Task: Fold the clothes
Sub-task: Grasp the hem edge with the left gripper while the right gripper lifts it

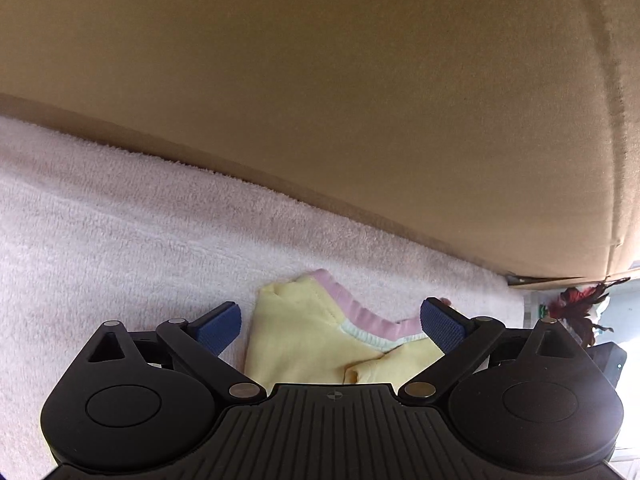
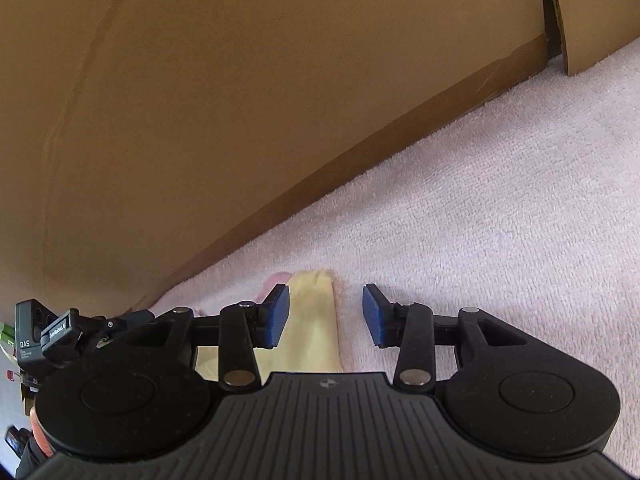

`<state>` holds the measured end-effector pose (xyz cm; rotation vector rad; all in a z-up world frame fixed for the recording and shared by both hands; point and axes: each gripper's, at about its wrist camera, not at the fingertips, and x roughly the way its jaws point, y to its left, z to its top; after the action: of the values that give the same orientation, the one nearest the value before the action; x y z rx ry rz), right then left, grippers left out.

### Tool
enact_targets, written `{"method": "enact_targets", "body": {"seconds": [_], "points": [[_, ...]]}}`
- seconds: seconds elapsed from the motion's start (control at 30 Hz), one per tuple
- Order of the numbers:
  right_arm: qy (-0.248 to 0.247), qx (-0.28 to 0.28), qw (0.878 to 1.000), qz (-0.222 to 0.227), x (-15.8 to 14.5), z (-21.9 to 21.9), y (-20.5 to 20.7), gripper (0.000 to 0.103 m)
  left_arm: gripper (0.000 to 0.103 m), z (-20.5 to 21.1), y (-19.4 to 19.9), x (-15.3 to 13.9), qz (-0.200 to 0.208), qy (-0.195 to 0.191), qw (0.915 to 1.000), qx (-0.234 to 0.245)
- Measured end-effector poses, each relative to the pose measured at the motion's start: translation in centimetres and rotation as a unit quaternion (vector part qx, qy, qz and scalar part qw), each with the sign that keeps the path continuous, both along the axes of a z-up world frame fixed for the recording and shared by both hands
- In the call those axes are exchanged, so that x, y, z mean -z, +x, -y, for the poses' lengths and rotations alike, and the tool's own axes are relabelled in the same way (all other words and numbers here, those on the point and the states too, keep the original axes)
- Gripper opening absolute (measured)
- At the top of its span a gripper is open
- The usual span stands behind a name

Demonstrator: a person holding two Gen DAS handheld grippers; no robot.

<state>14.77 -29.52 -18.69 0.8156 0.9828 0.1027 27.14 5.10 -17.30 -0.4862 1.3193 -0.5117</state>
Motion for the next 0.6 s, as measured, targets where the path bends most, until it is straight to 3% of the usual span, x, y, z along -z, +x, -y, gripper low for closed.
{"method": "enact_targets", "body": {"seconds": [0.17, 0.27, 0.33, 0.37, 0.43, 0.57, 0.6], "points": [[0.016, -0.018, 1.000, 0.003, 0.1, -0.4, 0.7, 0.047, 0.101, 0.4, 0.4, -0.2, 0.000, 0.000, 0.9998, 0.018], [0.019, -0.028, 0.999, 0.002, 0.3, -0.8, 1.2, 0.044, 0.086, 0.5, 0.3, -0.3, 0.002, 0.000, 0.9997, 0.026], [0.014, -0.030, 0.999, -0.007, 0.5, -1.0, 1.5, 0.025, 0.074, 0.6, 0.3, -0.4, 0.007, 0.013, 0.9995, 0.027], [0.010, -0.033, 0.999, -0.016, 0.7, -1.1, 1.7, 0.002, 0.073, 0.6, 0.3, -0.5, 0.010, 0.018, 0.9994, 0.029], [0.007, -0.033, 0.999, -0.021, 0.9, -1.2, 1.7, 0.003, 0.064, 0.4, 0.3, -0.4, 0.013, 0.029, 0.9991, 0.028], [0.000, -0.030, 0.999, -0.011, 0.5, -1.3, 1.2, 0.003, 0.019, -0.4, 0.4, -0.2, 0.016, 0.047, 0.9986, 0.020], [-0.004, -0.031, 0.999, -0.008, 0.3, -1.5, 1.1, 0.003, 0.013, -0.5, 0.4, -0.2, 0.018, 0.048, 0.9985, 0.019]]}}
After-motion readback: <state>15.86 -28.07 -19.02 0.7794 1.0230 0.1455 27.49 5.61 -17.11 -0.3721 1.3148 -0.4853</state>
